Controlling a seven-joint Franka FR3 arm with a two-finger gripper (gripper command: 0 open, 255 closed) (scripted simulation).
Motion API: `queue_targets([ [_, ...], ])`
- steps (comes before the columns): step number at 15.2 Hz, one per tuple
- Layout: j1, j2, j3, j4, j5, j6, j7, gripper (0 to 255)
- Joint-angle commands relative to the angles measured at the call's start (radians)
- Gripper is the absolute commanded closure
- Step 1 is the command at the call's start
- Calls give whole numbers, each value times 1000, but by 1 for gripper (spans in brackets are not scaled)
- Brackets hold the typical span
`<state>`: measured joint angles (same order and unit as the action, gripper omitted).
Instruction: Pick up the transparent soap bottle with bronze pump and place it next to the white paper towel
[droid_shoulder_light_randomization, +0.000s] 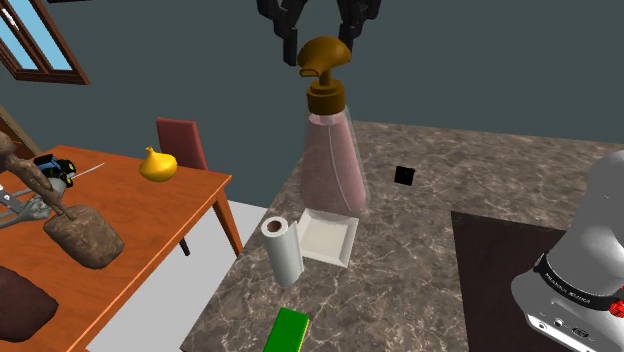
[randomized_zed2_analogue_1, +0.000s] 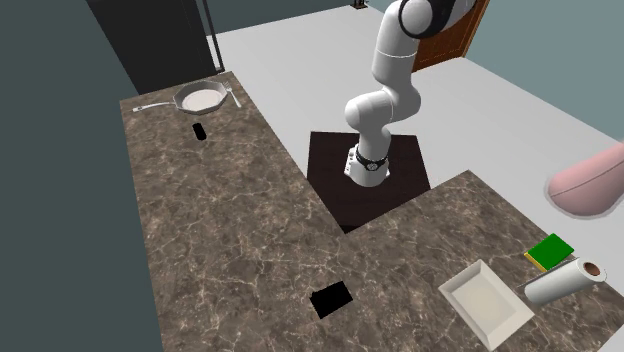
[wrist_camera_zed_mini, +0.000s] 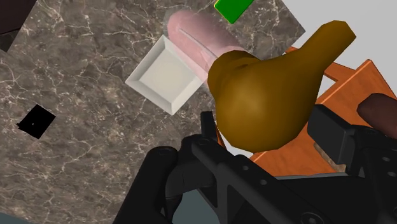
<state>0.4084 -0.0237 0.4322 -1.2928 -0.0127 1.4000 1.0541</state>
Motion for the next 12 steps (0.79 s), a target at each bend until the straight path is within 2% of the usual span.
queue_targets([
  [1, -5, -27, -6, -60, 13, 37, -7, 255],
  [12, -12, -114, -23, -311, 50, 208, -31, 255],
])
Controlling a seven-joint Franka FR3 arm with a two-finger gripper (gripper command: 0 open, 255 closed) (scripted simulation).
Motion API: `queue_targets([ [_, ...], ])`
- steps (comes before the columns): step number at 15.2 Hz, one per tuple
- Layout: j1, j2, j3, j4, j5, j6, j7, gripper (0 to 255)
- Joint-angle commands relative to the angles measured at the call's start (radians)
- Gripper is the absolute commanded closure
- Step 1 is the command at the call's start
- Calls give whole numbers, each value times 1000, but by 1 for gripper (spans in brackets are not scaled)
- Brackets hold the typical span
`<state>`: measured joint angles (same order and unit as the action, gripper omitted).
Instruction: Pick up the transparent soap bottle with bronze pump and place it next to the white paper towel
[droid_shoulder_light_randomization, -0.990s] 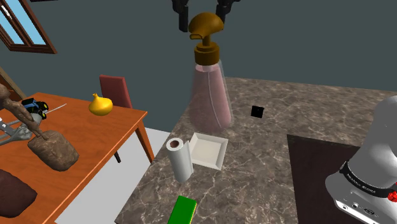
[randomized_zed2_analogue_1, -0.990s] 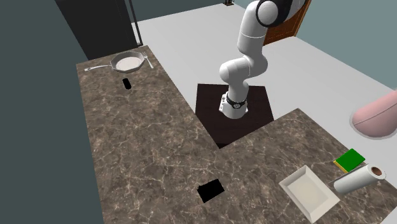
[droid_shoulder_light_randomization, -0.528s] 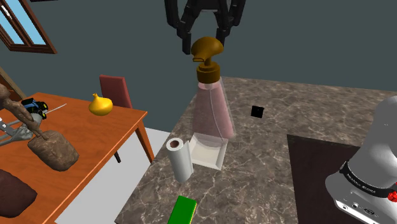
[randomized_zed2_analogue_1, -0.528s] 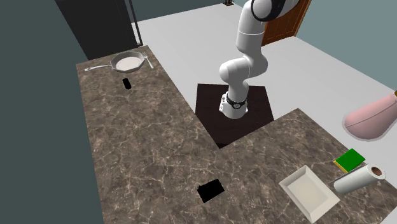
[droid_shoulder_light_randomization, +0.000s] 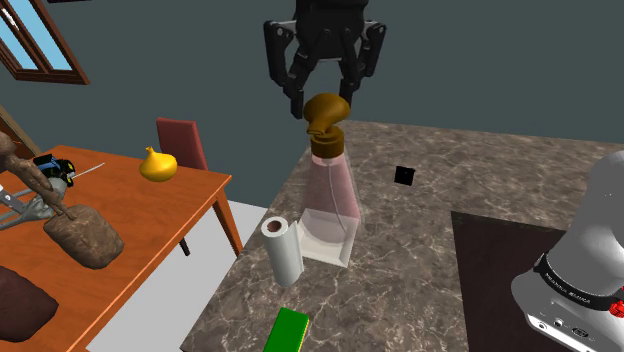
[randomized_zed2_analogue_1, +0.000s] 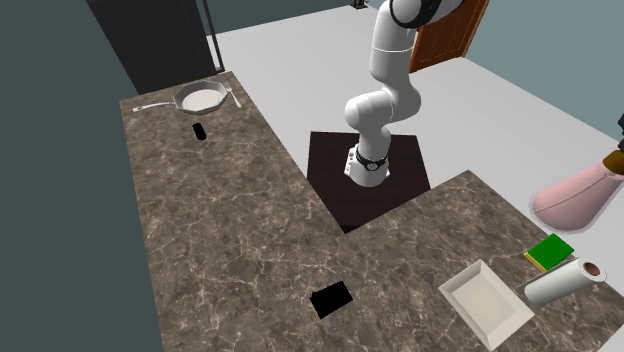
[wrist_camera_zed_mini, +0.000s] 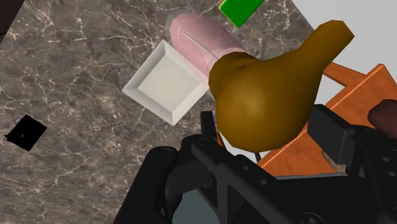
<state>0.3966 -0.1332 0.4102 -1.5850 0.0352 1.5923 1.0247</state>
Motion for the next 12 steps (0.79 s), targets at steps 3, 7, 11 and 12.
queue_targets([
  [3, 0, -21, -4, -77, 8, 59, -7, 255],
  [7, 0, -38, -5, -150, 15, 116, -11, 255],
  [11, 2, -51, -6, -217, 21, 171, -15, 255],
  [12, 2, -53, -6, -233, 22, 184, -15, 255],
])
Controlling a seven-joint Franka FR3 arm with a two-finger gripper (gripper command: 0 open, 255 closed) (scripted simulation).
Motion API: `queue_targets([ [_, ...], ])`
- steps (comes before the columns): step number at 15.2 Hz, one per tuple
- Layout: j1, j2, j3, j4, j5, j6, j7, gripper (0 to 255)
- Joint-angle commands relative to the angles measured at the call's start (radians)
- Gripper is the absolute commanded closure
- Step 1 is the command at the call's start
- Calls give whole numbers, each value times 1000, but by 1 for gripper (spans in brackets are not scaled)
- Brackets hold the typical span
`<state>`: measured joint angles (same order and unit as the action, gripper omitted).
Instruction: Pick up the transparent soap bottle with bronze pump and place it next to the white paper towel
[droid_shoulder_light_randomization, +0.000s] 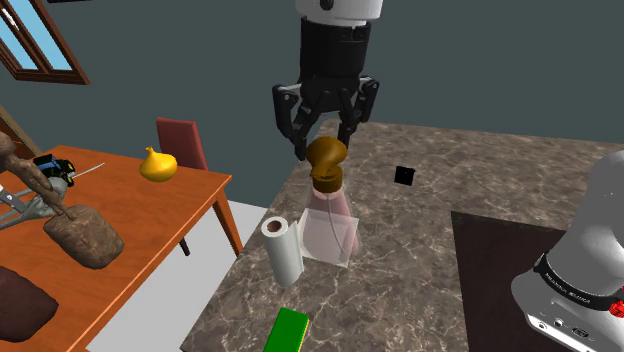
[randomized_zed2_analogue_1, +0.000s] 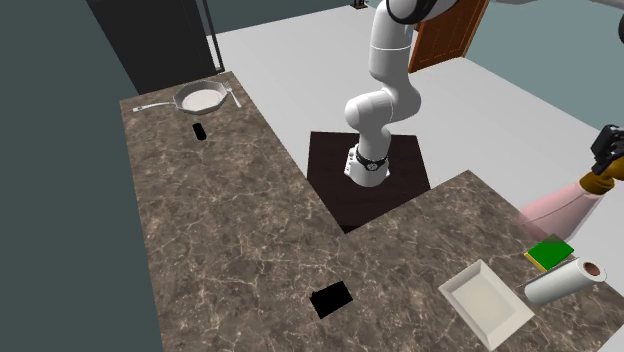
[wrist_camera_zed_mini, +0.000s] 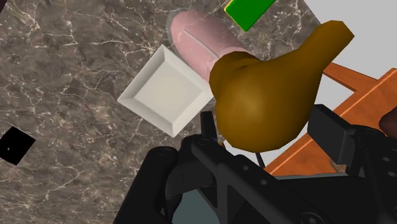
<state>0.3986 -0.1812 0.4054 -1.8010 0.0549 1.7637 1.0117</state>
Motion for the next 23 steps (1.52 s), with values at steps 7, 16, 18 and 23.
queue_targets([
  [7, 3, -16, 0, -122, 8, 108, -5, 255],
  [16, 6, -13, 6, -240, 9, 229, -4, 255],
  [18, 6, -10, 8, -264, 8, 256, -3, 255],
  [23, 7, 3, 12, -319, 5, 323, 1, 255],
])
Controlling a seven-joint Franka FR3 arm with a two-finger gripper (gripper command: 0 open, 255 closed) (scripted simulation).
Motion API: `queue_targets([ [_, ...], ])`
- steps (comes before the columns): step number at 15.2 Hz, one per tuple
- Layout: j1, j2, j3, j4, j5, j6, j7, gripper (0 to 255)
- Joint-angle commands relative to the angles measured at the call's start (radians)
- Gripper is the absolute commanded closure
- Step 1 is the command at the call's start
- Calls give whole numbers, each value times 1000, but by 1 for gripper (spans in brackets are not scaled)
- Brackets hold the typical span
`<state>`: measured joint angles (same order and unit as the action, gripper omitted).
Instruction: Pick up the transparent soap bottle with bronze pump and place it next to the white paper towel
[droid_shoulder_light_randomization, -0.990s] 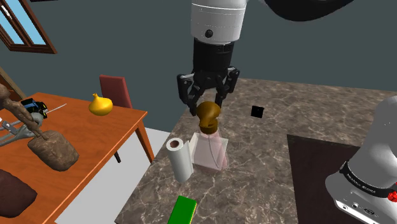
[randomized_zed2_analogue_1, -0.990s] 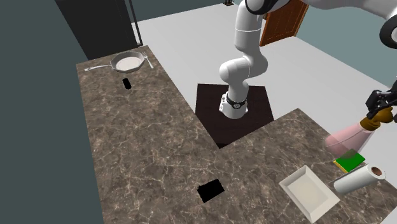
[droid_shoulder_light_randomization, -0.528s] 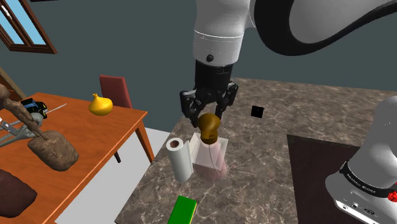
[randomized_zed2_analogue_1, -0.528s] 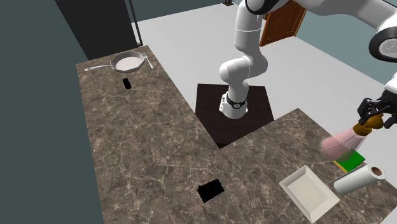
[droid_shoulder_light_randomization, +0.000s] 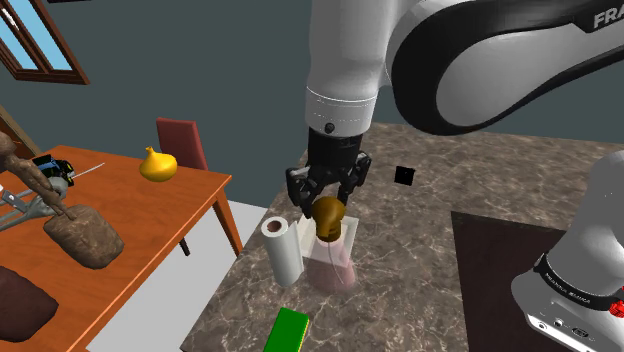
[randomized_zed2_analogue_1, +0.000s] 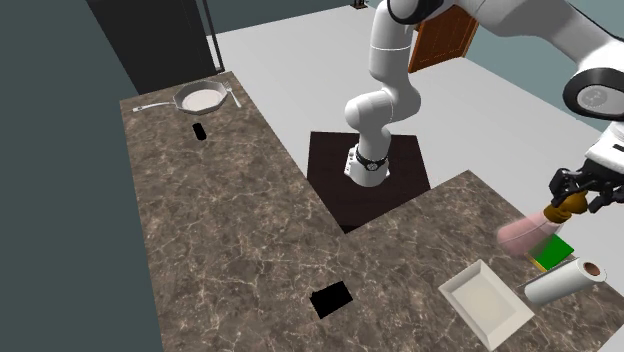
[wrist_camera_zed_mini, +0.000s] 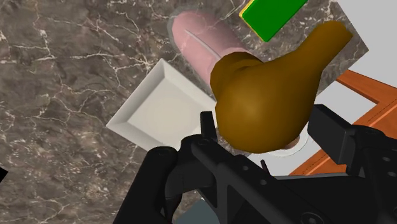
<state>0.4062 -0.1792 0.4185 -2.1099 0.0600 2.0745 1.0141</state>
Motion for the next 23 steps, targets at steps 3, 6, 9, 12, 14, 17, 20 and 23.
queue_targets([
  [3, 0, 11, 2, -41, -4, 53, 2, 255],
  [6, 0, 21, 5, -65, -7, 86, 5, 255],
  [9, 0, 21, 5, -65, -7, 86, 5, 255],
  [12, 0, 21, 5, -65, -7, 86, 5, 255],
  [14, 0, 21, 5, -65, -7, 86, 5, 0],
  [17, 0, 21, 5, -65, -7, 86, 5, 0],
  [20, 0, 6, 2, -46, -1, 53, 0, 0],
  [23, 1, -31, -7, 12, 12, -40, -10, 0],
])
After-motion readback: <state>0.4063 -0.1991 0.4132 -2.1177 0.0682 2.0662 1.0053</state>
